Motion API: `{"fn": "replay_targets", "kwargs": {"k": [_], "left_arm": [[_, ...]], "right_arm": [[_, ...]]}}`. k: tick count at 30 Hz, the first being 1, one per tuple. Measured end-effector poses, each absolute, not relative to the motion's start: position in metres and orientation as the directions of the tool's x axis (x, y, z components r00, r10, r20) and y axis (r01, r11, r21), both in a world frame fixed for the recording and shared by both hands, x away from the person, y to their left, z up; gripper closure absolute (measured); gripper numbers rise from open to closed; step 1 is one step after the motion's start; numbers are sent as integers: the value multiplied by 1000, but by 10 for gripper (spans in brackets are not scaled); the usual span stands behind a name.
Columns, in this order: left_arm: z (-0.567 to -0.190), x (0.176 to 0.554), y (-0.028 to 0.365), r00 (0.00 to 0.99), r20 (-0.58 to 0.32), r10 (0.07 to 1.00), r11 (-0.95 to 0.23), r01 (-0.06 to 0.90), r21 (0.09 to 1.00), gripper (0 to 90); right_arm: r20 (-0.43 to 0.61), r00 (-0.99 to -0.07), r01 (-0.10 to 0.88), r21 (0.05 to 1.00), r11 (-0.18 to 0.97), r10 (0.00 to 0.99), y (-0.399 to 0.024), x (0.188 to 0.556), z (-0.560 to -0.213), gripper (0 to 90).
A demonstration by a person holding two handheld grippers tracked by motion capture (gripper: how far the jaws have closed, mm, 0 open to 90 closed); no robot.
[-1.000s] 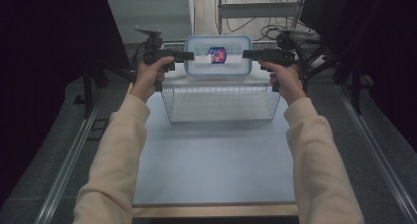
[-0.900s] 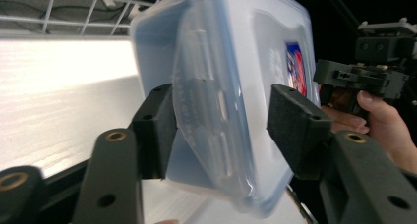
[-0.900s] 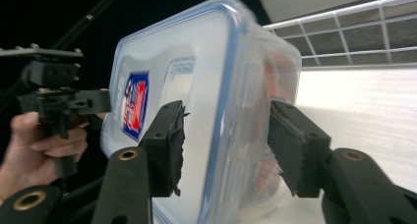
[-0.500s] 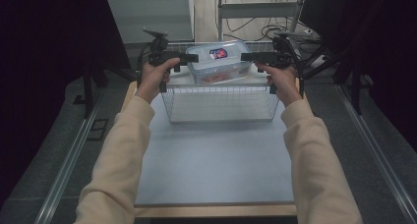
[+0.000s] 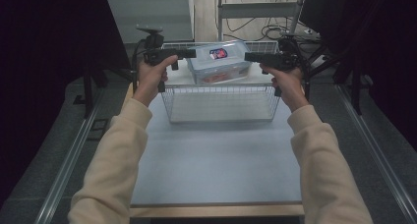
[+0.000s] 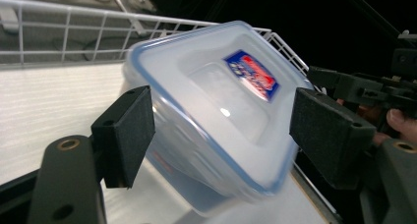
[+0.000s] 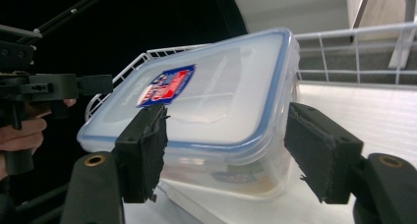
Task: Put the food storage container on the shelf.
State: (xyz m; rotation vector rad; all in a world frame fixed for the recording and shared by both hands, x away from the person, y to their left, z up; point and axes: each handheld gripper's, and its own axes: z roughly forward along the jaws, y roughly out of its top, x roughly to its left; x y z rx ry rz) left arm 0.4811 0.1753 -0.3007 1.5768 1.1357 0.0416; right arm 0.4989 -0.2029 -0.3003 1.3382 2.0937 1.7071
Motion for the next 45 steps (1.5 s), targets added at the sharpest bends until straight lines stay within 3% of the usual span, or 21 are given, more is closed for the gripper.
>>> {"fn": "replay_targets", "kwargs": {"k": [8, 15, 19, 26, 40, 45], "left_arm": [[-302, 430, 177, 593, -421, 686, 36, 551, 834, 246], [-334, 378, 177, 610, -358, 707, -48, 546, 836, 239], [-362, 354, 179, 612, -388, 689, -34, 562, 826, 237], [-410, 325, 180, 599, -419, 682, -30, 596, 803, 229], [-475, 285, 171, 607, -362, 707, -137, 620, 773, 231], [-497, 283, 172, 594, -379, 710, -152, 654, 741, 230]], "right_arm": [[336, -668, 468, 884, 23, 664, -216, 459, -299, 301], [273, -739, 414, 905, 96, 616, -230, 408, -332, 281], [260, -761, 392, 914, 102, 594, -240, 383, -354, 265], [272, -767, 413, 903, 122, 581, -253, 357, -392, 252], [300, -738, 509, 836, 207, 605, -268, 323, -473, 243], [298, -732, 530, 814, 237, 613, -267, 317, -490, 238]]}}
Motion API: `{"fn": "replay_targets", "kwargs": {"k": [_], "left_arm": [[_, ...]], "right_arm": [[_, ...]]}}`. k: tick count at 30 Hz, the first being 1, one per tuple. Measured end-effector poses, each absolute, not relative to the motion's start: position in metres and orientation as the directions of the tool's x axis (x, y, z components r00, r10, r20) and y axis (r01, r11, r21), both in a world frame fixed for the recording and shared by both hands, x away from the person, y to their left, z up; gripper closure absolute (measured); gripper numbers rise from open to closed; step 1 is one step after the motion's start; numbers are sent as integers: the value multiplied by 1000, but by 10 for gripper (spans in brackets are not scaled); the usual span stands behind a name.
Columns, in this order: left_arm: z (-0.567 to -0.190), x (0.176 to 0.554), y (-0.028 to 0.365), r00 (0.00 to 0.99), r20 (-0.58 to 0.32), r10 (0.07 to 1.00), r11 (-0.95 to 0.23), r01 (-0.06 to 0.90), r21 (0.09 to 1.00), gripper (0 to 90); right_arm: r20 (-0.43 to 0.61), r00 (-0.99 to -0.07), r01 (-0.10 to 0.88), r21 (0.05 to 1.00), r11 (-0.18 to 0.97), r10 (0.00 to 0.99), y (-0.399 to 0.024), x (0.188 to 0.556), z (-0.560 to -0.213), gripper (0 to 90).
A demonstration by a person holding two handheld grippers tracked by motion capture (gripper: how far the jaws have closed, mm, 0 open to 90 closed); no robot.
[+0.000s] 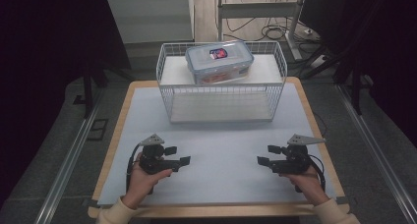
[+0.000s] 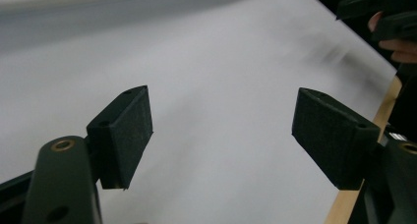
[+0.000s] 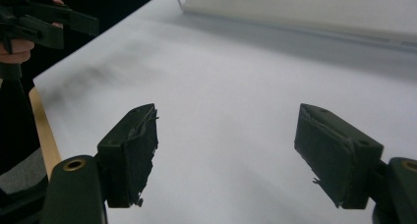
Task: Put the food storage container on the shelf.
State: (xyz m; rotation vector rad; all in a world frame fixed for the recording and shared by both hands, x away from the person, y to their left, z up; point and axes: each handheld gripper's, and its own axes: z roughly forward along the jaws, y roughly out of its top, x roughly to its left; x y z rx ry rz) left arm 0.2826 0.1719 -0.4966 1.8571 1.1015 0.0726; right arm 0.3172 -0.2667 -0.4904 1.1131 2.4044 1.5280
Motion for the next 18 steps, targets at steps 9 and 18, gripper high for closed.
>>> {"fn": "replay_targets", "kwargs": {"k": [9, 18], "left_arm": [[-502, 282, 173, 587, -375, 718, -152, 658, 738, 231], [-504, 282, 174, 582, -373, 723, -155, 662, 733, 228]], "right_arm": [[271, -732, 508, 828, 236, 625, -268, 314, -493, 232], [246, -734, 478, 849, 224, 633, -272, 313, -491, 208]]}}
